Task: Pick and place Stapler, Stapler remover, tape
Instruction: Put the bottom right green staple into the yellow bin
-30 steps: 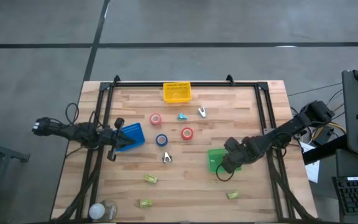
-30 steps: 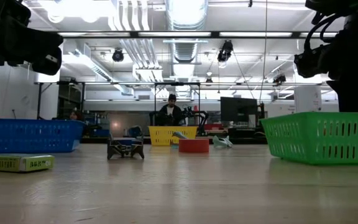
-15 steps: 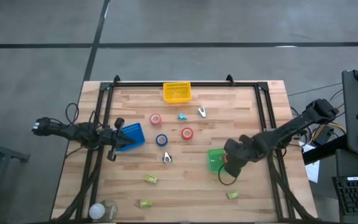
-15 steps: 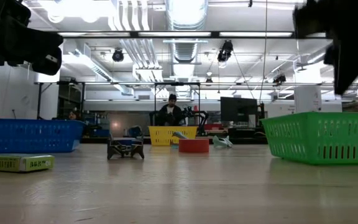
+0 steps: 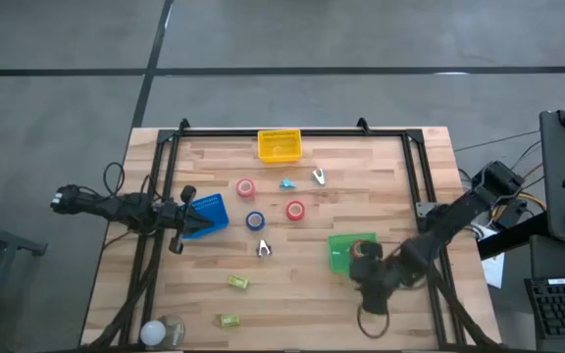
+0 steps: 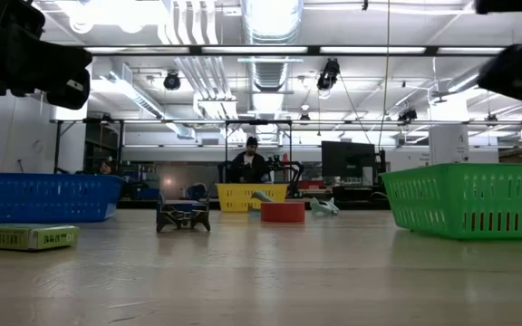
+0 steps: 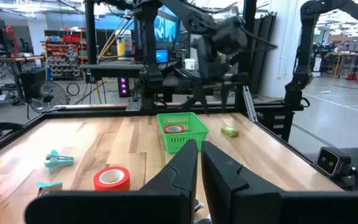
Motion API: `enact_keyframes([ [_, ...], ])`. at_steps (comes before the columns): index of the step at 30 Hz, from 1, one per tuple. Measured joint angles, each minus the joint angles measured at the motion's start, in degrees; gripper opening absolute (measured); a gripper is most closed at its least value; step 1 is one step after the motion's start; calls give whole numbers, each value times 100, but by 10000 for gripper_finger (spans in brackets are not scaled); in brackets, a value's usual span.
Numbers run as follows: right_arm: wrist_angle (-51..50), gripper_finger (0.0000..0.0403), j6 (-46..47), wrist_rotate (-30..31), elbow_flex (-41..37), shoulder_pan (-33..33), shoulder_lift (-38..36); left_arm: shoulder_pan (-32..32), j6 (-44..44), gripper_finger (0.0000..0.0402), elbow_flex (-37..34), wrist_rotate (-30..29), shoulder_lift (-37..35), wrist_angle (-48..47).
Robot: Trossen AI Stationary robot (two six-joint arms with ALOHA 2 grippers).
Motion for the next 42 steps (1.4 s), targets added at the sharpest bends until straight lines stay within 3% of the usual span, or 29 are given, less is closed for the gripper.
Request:
enact_keyframes([
  [11, -161, 270, 303, -408, 534, 584, 1046, -1, 0, 26, 0, 1, 0, 0],
  [19, -661, 282, 618, -897, 863, 920, 1750, 1, 0, 26, 0, -1, -1, 0],
  [28, -722, 248, 454, -884, 1100, 936, 2153, 0, 0, 26, 0, -1, -1, 2],
  [42, -732, 161, 437, -717, 1041, 921, 2082, 1, -1, 26, 0, -1, 1, 0],
])
